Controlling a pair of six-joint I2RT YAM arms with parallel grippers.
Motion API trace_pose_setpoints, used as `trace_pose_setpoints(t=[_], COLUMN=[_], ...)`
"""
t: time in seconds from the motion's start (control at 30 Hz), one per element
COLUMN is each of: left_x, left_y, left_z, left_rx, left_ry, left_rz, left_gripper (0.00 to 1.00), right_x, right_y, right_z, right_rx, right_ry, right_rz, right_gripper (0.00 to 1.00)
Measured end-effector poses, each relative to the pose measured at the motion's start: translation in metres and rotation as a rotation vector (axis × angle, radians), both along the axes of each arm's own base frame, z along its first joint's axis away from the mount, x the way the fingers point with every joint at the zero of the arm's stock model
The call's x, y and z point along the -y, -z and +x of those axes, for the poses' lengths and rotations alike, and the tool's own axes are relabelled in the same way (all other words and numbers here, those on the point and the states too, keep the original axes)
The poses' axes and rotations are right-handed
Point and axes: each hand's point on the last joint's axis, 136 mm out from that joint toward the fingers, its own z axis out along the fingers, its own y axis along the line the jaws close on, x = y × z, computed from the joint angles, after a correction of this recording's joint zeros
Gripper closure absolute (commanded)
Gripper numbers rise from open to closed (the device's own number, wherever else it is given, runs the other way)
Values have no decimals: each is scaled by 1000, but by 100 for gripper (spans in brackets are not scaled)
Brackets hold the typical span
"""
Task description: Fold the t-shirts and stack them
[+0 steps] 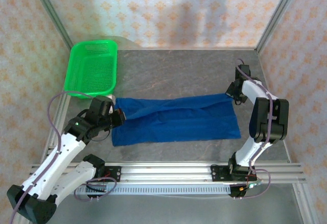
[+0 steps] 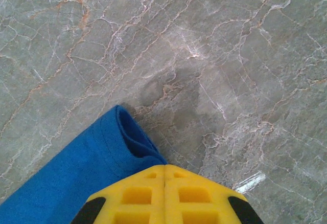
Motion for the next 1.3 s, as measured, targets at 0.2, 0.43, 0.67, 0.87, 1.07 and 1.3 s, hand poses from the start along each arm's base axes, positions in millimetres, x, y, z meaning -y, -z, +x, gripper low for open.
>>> trace_pose_setpoints(t=[0.2,0.43,0.67,0.87,1.07,1.3], left_x=[-4,-10,-14,-14,-9,-12], left_y=[17,28,40,46,57,72], left_z=[-10,-19,-26,-29,-35,-43], left_rx=[-57,-80,-119,-135,-163,-202], left_ry=[-13,-35,-44,-49,-30,-45], left_rz=[18,33,47,61,89,127], left_gripper=[100,100,100,100,100,100], right_x=[1,0,-1,-2,-2,-2], right_y=[4,15,22,29,34,35], right_z=[-4,-16,-27,-36,-42,-44], right_rx=[-9,-44,-68,-91,-108,-110], right_ry=[4,4,4,5,6,6], right_rz=[1,4,6,7,7,7], right_gripper=[100,100,100,100,100,100])
